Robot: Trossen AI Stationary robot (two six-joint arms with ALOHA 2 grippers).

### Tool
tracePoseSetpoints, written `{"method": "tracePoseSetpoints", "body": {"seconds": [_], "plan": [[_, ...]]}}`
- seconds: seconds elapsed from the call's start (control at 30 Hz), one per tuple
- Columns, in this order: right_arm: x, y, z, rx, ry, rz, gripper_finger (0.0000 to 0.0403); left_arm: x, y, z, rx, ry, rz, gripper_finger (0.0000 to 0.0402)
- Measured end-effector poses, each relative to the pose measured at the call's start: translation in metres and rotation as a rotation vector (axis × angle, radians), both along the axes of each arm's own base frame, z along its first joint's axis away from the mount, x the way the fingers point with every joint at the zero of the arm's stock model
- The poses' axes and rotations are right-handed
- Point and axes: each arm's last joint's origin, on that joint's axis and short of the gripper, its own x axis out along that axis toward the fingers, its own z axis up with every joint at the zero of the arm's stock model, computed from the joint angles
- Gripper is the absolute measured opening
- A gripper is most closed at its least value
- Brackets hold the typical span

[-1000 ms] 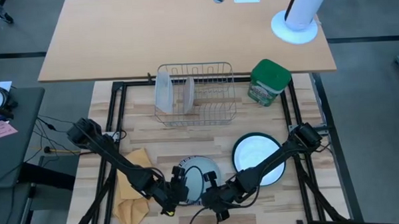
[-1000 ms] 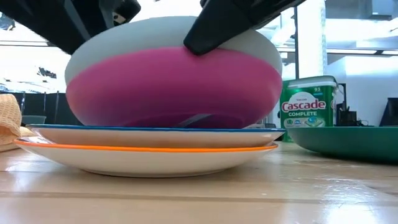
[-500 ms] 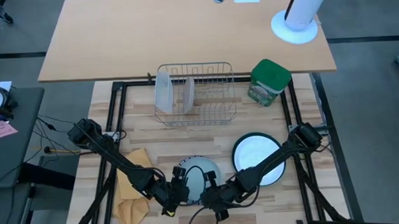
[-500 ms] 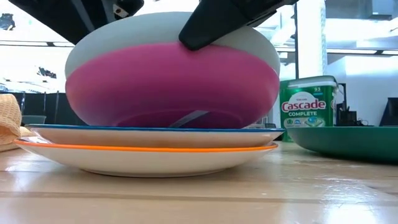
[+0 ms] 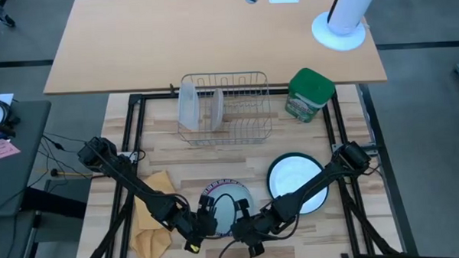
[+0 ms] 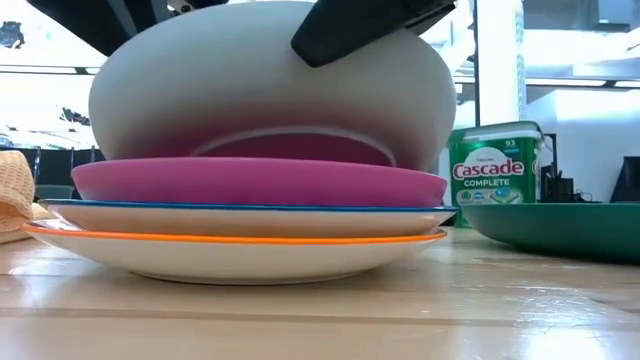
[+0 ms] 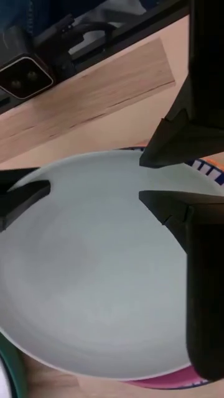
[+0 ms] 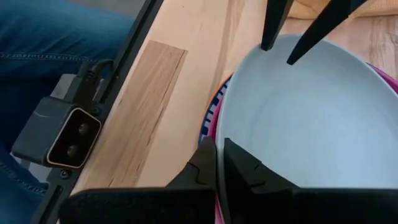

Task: Sort dishes
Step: Put the light blue plate into the dish rack

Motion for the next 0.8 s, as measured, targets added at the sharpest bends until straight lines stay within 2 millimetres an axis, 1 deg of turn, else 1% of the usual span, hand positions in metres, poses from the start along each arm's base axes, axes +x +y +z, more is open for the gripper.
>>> {"method": "tracePoseSetpoints", "body": {"seconds": [0.43,0.57,0.8], "plan": [[0.0004,-0.0006,-0.0001,-0.003,-0.003,-0.009,0.001,0.0009,-0.0044,0.0025,-0.043,-0.024,-0.013,0.007],[0.0009,-0.0009,0.0001,-0.002,-0.006,-0.011,0.001,0.0018,-0.0047,0.0037,-0.017,-0.059,0.001,0.007],[0.0008,-0.0008,0.0001,-0.002,-0.006,-0.01,0.001,0.0014,-0.0029,-0.0002,0.013,-0.059,0.013,0.007]]}}
